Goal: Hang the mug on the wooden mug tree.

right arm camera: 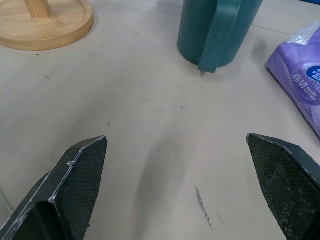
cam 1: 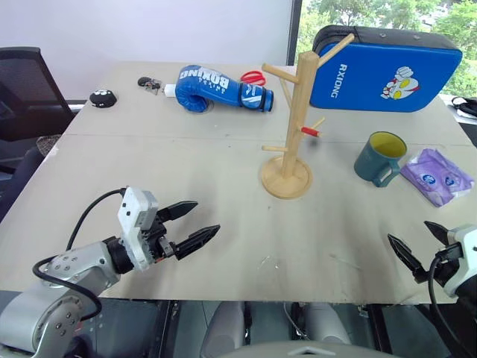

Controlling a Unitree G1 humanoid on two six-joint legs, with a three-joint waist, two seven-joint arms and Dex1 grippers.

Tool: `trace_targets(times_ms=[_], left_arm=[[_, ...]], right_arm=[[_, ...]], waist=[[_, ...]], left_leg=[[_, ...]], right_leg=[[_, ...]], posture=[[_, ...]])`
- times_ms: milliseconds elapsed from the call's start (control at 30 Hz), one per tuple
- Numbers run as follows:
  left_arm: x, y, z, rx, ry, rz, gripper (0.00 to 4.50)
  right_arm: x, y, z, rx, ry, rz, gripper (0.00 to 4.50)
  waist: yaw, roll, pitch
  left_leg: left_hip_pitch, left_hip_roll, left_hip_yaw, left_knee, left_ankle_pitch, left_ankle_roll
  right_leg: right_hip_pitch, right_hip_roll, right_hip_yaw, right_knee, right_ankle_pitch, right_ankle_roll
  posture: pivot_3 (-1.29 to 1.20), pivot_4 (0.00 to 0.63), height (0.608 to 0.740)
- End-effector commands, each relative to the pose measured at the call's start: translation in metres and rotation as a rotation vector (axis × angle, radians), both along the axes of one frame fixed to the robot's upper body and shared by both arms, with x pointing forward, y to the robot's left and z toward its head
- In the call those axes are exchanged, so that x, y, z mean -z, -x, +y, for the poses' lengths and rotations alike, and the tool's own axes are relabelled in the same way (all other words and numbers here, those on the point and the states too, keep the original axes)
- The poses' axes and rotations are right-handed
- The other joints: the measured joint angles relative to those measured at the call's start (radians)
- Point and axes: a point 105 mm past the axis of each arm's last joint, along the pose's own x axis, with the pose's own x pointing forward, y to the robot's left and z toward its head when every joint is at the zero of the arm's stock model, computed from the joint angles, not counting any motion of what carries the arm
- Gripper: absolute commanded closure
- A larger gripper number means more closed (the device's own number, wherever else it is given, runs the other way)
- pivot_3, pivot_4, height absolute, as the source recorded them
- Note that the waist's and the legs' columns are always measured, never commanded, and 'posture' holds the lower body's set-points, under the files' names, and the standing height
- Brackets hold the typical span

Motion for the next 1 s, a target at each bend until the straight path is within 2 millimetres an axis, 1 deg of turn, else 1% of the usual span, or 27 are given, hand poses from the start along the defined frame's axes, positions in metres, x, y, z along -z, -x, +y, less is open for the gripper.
trace_targets(times_ms=[33,100,167,200,233,300,367,433,533,700,900,1000], left_arm=[[-0.015,-0.006,-0.008,0.056,0.004,-0.074,0.05],[-0.024,-0.010,-0.024,0.129,0.007,-0.140,0.05],[-0.030,-0.014,-0.031,0.145,0.019,-0.227,0.05],[-0.026,-0.010,-0.035,0.202,-0.014,-0.233,0.05],[-0.025,-0.007,-0.039,0.254,-0.032,-0.237,0.05],[-0.026,0.000,-0.042,0.341,-0.029,-0.213,0.05],[-0.035,0.006,-0.043,0.422,0.008,-0.213,0.05],[-0.039,0.009,-0.042,0.479,0.013,-0.210,0.05],[-0.045,0.010,-0.040,0.507,0.020,-0.209,0.05],[-0.052,0.007,-0.037,0.508,0.031,-0.228,0.05],[-0.052,0.007,-0.034,0.490,0.029,-0.238,0.05],[-0.053,0.007,-0.034,0.477,0.025,-0.244,0.05]], right_arm=[[-0.011,-0.006,0.007,0.040,0.018,-0.058,0.00],[-0.010,-0.017,0.012,0.160,0.051,-0.068,0.00],[-0.010,-0.025,0.017,0.225,0.043,-0.072,0.00],[-0.010,-0.030,0.019,0.259,0.039,-0.078,0.00],[-0.009,-0.035,0.020,0.295,0.035,-0.077,0.00],[-0.008,-0.044,0.020,0.373,0.024,-0.077,0.00],[-0.010,-0.053,0.021,0.445,-0.009,-0.090,0.00],[-0.013,-0.063,0.022,0.500,-0.031,-0.106,0.00],[-0.016,-0.074,0.023,0.544,-0.052,-0.122,0.00],[-0.012,-0.093,0.023,0.570,-0.049,-0.126,0.00],[-0.012,-0.113,0.019,0.596,-0.042,-0.148,0.00],[-0.015,-0.120,0.017,0.602,-0.037,-0.164,0.00]], waist=[[0.000,0.000,0.000],[0.003,-0.002,0.000],[0.000,0.001,-0.001],[-0.001,0.001,-0.001],[-0.004,-0.001,-0.002],[-0.005,-0.001,-0.002],[-0.003,-0.001,-0.001],[-0.003,0.000,-0.001],[-0.001,0.000,-0.001],[-0.010,0.000,-0.001],[-0.024,0.000,0.000],[-0.028,0.000,0.000]], left_leg=[[0.000,0.000,0.000,0.000,0.000,0.000],[-0.001,0.000,-0.001,0.000,0.000,0.000],[-0.001,0.000,-0.002,0.000,0.000,0.000],[-0.001,-0.001,-0.001,0.000,0.000,0.000],[0.000,-0.001,0.001,0.001,0.000,0.000],[0.000,-0.001,0.002,0.000,0.001,-0.001],[0.000,-0.001,0.001,0.000,0.001,-0.002],[-0.001,-0.001,0.001,0.000,0.003,-0.005],[-0.001,-0.001,0.000,0.000,0.003,-0.005],[-0.001,-0.002,0.001,0.000,0.003,-0.005],[-0.001,-0.002,0.000,0.000,0.004,-0.005],[-0.001,-0.002,0.000,0.000,0.004,-0.005]], right_leg=[[0.000,0.000,0.000,0.000,0.000,0.000],[0.000,0.000,-0.001,0.000,0.000,0.000],[0.000,0.001,-0.002,0.000,0.000,0.001],[0.000,0.001,0.000,0.000,0.000,0.001],[0.000,0.001,0.002,0.001,0.000,0.001],[-0.001,0.001,0.003,0.001,0.000,0.000],[-0.002,0.001,0.002,0.002,0.000,0.000],[-0.002,0.001,0.002,0.002,0.000,0.000],[-0.002,0.001,0.002,0.002,-0.001,0.001],[-0.002,0.001,0.002,0.002,0.001,0.002],[-0.002,0.001,0.002,0.002,0.002,0.003],[-0.002,0.001,0.002,0.003,0.002,0.004]], posture=[[0.00,0.150,0.740],[0.00,0.150,0.740],[0.00,0.150,0.740],[0.00,0.150,0.740],[0.00,0.150,0.740],[0.00,0.150,0.740],[0.00,0.150,0.740],[0.00,0.150,0.740],[0.00,0.150,0.740],[0.00,0.150,0.740],[0.00,0.150,0.740],[0.00,0.150,0.740]])
